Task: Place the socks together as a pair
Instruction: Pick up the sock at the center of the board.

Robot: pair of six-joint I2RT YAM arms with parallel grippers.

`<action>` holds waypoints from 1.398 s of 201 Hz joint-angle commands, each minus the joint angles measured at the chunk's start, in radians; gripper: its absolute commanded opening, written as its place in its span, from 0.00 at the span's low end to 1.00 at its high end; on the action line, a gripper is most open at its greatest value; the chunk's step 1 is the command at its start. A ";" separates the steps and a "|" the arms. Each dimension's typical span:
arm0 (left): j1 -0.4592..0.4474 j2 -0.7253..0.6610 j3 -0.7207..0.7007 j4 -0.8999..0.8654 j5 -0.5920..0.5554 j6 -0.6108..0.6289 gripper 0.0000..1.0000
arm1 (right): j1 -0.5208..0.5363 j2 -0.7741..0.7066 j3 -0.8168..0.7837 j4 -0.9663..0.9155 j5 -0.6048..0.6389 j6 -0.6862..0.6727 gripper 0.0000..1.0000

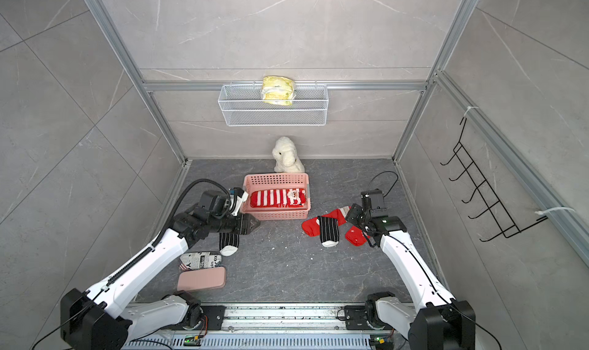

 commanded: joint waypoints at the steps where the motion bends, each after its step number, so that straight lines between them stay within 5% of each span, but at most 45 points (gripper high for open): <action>1: -0.016 -0.074 -0.057 0.116 0.000 -0.057 0.67 | -0.002 -0.021 -0.057 -0.081 0.024 0.023 0.60; 40: -0.021 -0.067 -0.048 0.101 0.045 -0.068 0.68 | -0.001 -0.013 -0.132 -0.071 -0.007 0.010 0.29; 77: -0.021 -0.031 -0.033 0.084 0.120 -0.087 0.73 | 0.029 0.101 -0.094 -0.097 -0.002 -0.058 0.30; 165: -0.023 -0.019 -0.026 0.052 0.100 -0.060 0.78 | 0.127 0.239 -0.041 -0.088 0.142 -0.112 0.39; 281: -0.023 -0.022 -0.014 0.027 0.079 -0.049 0.79 | 0.129 0.399 0.034 -0.060 0.136 -0.142 0.41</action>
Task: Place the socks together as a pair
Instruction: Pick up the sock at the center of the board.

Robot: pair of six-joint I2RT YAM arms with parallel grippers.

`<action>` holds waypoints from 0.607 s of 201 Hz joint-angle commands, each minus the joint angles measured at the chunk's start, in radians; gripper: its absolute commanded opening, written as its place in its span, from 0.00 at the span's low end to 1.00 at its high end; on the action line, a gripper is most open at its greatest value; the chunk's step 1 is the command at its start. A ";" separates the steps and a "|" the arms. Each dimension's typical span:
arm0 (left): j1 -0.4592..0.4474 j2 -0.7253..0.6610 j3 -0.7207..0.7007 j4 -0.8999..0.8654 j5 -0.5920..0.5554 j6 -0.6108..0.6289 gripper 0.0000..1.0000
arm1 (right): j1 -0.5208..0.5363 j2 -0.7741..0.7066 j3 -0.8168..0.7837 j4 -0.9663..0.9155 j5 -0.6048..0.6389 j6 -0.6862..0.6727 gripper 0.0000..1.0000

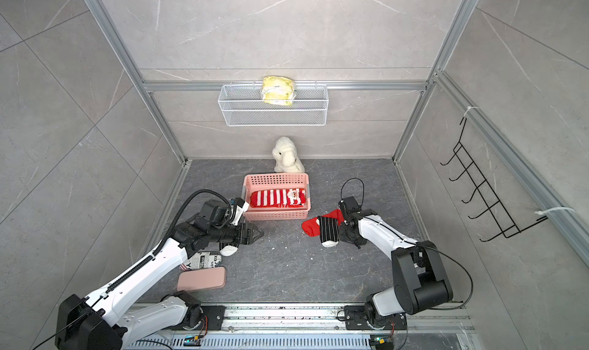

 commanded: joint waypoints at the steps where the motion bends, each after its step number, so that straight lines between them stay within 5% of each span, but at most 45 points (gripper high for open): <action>1: -0.002 -0.004 0.041 -0.010 0.004 0.020 0.79 | 0.005 0.033 0.022 0.004 0.005 -0.008 0.41; 122: -0.003 0.000 0.050 -0.028 0.003 0.024 0.79 | 0.005 0.085 0.018 0.033 -0.017 0.046 0.36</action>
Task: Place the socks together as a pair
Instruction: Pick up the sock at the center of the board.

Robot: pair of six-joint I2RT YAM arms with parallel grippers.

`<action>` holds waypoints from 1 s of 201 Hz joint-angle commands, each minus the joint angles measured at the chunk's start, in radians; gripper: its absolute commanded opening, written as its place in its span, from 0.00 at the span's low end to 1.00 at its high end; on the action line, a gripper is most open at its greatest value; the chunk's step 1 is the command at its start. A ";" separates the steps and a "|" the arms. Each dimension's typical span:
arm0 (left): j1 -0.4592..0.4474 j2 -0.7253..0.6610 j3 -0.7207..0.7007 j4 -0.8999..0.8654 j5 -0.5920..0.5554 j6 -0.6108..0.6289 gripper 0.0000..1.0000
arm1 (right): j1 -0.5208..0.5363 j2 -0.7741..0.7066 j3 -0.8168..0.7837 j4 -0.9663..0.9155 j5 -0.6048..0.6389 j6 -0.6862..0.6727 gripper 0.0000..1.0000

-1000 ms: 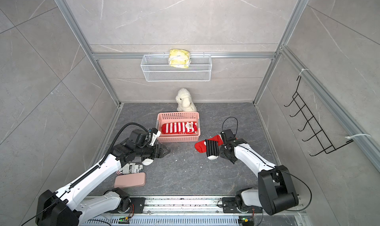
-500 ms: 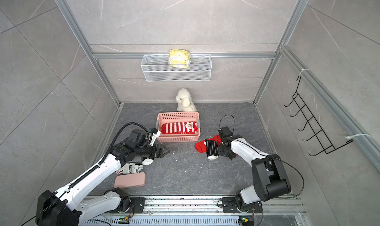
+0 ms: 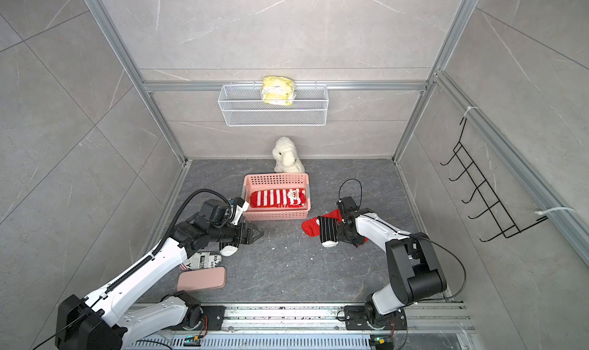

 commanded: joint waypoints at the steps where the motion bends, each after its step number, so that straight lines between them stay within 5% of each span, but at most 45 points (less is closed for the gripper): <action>1: -0.003 -0.001 0.037 -0.017 0.003 0.020 0.79 | 0.005 0.021 0.014 0.000 0.003 0.019 0.36; 73: -0.003 -0.004 0.038 -0.018 0.001 0.019 0.79 | 0.005 0.062 0.022 -0.003 0.021 0.022 0.31; 131: -0.003 -0.013 0.038 -0.020 -0.003 0.019 0.79 | 0.005 0.075 0.035 -0.017 0.037 0.026 0.07; 142: -0.003 -0.014 0.039 -0.020 -0.003 0.018 0.79 | 0.005 0.054 0.036 -0.026 0.037 0.030 0.00; 201: -0.003 -0.043 0.038 -0.020 -0.030 0.028 0.79 | 0.008 -0.268 0.109 -0.179 0.024 0.020 0.00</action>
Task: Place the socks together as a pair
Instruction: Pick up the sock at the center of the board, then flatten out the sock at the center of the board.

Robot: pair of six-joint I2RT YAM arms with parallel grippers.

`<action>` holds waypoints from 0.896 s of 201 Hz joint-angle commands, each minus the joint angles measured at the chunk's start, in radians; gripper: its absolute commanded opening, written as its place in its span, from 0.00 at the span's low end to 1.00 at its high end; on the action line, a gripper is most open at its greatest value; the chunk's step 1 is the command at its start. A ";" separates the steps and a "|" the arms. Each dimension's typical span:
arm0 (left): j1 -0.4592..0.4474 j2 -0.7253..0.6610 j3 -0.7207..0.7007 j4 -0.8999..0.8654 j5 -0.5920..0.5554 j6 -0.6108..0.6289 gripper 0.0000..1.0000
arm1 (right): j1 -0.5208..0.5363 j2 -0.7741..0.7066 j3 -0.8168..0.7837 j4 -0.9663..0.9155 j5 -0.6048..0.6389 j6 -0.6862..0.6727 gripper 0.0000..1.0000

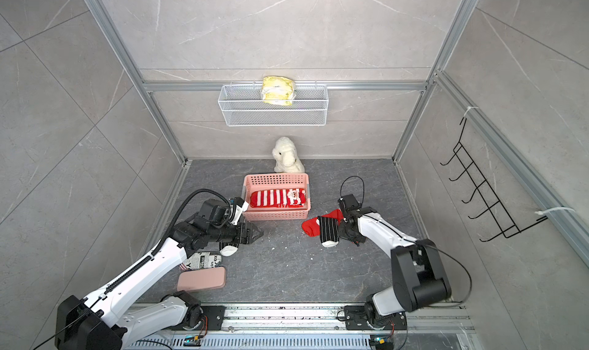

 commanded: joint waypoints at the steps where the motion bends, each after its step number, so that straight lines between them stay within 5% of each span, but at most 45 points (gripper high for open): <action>1: -0.003 -0.038 0.035 -0.006 -0.019 0.029 0.79 | 0.008 -0.138 0.075 -0.113 0.000 -0.004 0.00; 115: -0.001 -0.097 0.022 0.013 -0.059 0.048 0.79 | 0.050 -0.444 0.414 -0.370 -0.255 0.044 0.00; 180: -0.001 -0.114 0.020 0.009 -0.114 0.048 0.78 | 0.161 -0.481 0.401 -0.317 -0.299 0.117 0.00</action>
